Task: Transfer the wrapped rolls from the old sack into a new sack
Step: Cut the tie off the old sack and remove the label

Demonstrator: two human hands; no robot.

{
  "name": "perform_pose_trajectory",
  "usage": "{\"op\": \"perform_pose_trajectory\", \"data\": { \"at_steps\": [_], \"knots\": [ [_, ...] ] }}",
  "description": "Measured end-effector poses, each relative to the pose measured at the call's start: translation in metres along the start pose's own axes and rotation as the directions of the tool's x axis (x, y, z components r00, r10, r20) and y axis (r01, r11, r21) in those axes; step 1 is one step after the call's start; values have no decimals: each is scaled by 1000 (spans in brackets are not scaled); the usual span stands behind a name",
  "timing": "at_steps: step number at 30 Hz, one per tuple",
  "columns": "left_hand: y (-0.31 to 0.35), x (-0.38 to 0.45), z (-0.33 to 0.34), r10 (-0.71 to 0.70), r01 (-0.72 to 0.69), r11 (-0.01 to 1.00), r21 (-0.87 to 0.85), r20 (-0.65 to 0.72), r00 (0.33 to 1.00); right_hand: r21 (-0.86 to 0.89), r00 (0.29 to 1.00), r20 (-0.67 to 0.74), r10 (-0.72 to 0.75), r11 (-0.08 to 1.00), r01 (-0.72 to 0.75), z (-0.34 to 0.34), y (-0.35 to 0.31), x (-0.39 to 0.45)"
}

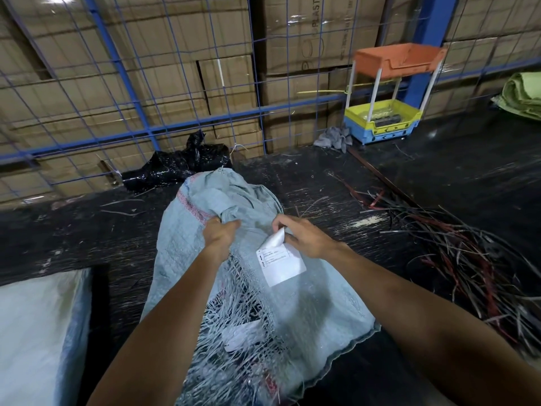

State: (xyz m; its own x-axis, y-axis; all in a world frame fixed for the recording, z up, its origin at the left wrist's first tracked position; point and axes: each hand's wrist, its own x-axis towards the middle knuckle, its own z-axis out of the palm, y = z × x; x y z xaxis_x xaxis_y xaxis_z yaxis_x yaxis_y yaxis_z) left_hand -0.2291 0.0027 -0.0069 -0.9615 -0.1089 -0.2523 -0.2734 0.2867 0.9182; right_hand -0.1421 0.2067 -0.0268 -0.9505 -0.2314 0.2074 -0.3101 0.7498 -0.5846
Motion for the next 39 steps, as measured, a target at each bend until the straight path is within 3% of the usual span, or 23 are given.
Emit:
{"op": "perform_pose_trajectory", "data": {
  "at_steps": [3, 6, 9, 15, 20, 25, 30, 32, 35, 37, 38, 39],
  "knots": [
    [-3, 2, -2, -17, 17, 1000, -14, 0, 1000, 87, 995, 6, 104, 991, -104, 2, -2, 3],
    [-8, 5, -1, -11, 11, 1000, -15, 10, 1000, 193, 976, -84, 199, 964, -180, 2, 2, 5],
    [-9, 6, 1, -2, 2, 1000, -11, 14, 1000, 193, 970, -123, 208, 964, -182, 3, 13, 3],
    [-12, 2, -4, 3, 0, 997, 79, -44, 999, 417, 962, -123, 243, 892, -172, 0, 11, -9],
    [-47, -1, -15, 55, -28, 928, 372, -63, 997, 655, 955, -152, 255, 749, -96, -16, -3, -11],
    [-57, -5, -10, 59, -41, 922, 386, -33, 998, 732, 946, -83, 313, 663, -155, -14, 2, -12],
    [-41, -17, -3, 242, -163, 840, 517, -89, 966, 840, 898, -4, 440, 488, -236, 4, 1, -20],
    [-36, -24, 0, 395, -249, 764, 596, -126, 910, 849, 900, 80, 427, 444, -286, 9, 1, -22],
    [-40, -34, 4, 692, -357, 467, 809, -83, 717, 789, 914, 139, 380, 515, -334, 11, 8, -23],
    [-48, -39, 8, 844, -461, 189, 867, 97, 528, 751, 917, 137, 375, 564, -343, 10, 11, -23],
    [-54, -42, 11, 856, -512, 58, 857, 221, 467, 747, 916, 120, 384, 573, -338, 10, 12, -24],
    [-60, -43, 14, 818, -582, -14, 813, 344, 461, 761, 910, 98, 404, 559, -330, 11, 13, -26]
  ]
}}
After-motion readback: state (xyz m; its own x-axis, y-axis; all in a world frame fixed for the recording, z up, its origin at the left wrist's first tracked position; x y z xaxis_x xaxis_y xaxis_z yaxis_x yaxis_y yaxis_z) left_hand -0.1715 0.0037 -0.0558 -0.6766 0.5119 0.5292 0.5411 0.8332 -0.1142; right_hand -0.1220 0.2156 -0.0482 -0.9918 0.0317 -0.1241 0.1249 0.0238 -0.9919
